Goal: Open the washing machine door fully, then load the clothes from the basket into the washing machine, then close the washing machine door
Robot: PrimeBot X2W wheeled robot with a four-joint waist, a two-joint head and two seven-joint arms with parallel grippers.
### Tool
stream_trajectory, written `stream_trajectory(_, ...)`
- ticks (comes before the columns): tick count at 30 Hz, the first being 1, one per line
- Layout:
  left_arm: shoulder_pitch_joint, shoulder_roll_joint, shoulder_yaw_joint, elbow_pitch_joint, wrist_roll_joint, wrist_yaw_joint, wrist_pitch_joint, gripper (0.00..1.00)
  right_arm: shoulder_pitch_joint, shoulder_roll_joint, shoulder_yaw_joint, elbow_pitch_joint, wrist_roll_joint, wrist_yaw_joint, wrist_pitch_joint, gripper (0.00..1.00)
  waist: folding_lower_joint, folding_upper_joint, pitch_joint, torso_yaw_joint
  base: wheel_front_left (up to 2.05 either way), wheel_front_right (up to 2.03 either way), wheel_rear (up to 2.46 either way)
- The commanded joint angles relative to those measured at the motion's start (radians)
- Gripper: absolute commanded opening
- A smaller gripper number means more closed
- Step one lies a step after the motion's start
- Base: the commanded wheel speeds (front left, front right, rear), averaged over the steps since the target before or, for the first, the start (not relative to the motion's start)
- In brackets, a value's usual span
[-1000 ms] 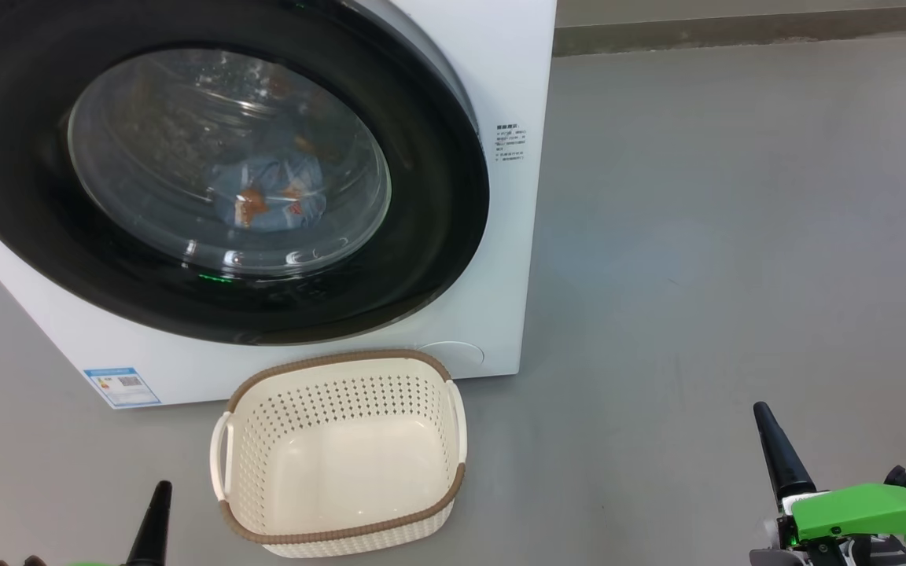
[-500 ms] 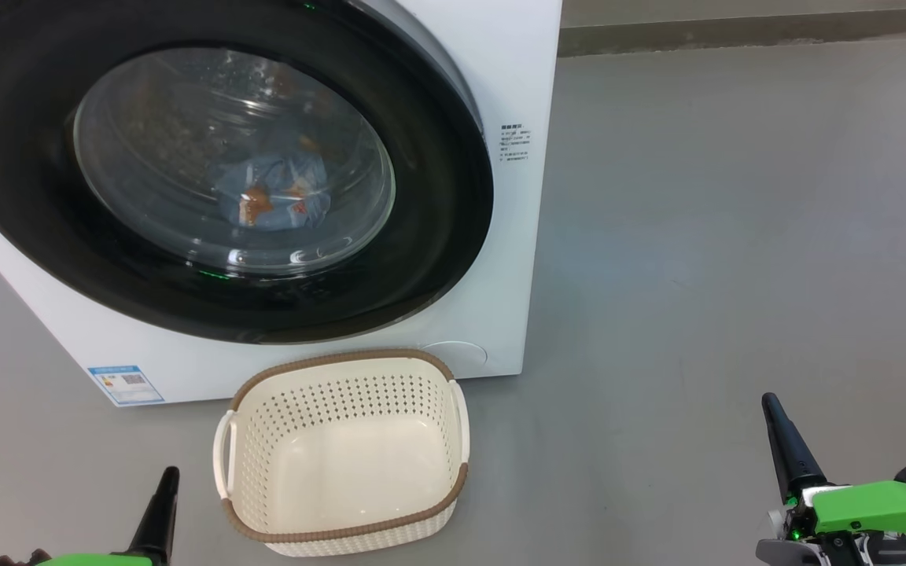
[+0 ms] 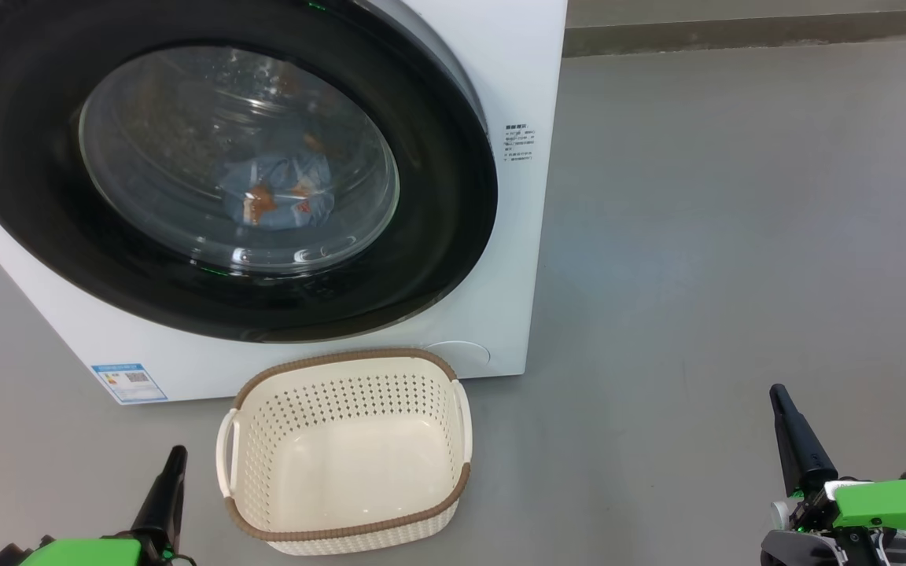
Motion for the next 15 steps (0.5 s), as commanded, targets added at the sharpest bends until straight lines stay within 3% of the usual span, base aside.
stream_trajectory(1, -0.046, 0.012, 0.036, -0.029, -0.015, -0.003, 0.006, 0.00, -0.006, 0.000, 0.019, -0.033, 0.020, 0.002, 0.009, 0.00, 0.0000, 0.0000, 0.000, 0.000, 0.00, 0.00, 0.00)
stream_trajectory(15, -0.046, 0.012, 0.036, -0.029, -0.015, -0.003, 0.006, 0.00, -0.006, 0.000, 0.019, -0.033, 0.020, 0.002, 0.009, 0.00, 0.0000, 0.0000, 0.000, 0.000, 0.00, 0.00, 0.00)
